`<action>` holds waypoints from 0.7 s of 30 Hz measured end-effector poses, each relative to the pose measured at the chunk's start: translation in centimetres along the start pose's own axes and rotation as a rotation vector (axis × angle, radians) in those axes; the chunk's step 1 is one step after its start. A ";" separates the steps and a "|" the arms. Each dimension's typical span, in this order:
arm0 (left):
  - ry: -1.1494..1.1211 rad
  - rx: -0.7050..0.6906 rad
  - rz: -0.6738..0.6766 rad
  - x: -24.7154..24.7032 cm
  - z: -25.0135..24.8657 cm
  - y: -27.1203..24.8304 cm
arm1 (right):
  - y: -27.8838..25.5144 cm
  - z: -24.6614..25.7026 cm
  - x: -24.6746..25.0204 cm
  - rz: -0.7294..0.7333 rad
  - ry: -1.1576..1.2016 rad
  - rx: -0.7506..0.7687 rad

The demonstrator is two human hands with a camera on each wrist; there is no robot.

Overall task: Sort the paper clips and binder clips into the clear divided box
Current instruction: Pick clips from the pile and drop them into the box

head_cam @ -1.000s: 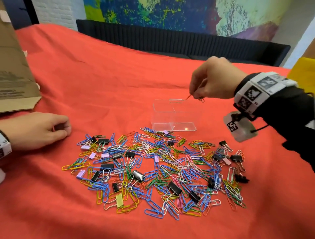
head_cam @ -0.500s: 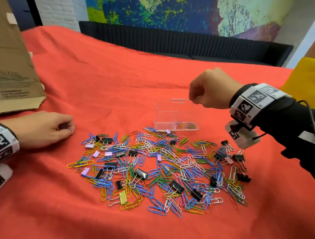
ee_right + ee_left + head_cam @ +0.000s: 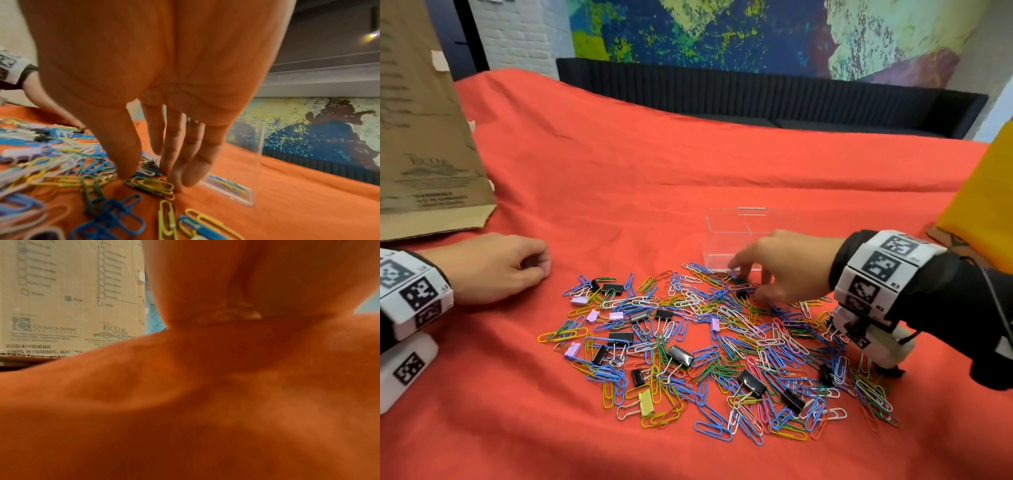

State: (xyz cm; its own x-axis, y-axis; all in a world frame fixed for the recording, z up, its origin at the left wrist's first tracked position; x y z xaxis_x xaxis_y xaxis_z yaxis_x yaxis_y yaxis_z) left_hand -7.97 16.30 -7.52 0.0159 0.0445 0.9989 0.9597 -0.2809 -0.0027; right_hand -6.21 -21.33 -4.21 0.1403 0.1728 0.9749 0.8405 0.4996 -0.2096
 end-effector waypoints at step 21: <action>-0.010 -0.027 -0.003 0.0 0.0 0.2 | -0.8 -0.3 1.3 -0.067 -0.077 -0.007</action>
State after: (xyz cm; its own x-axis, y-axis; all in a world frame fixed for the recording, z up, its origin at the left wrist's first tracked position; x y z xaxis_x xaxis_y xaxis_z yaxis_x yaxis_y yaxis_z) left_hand -7.82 16.24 -7.54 0.0156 0.0554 0.9983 0.9518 -0.3067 0.0021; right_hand -6.55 -21.76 -2.79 0.0434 0.2043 0.9779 0.8503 0.5064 -0.1436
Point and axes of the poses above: each hand's wrist, its own y-axis towards the middle knuckle, its own x-axis out of the back of the hand, z = x × y, the point moved 2 cm from there along y, towards the middle knuckle, and after that the axes turned 7 degrees about -x, right-handed, at the moved point
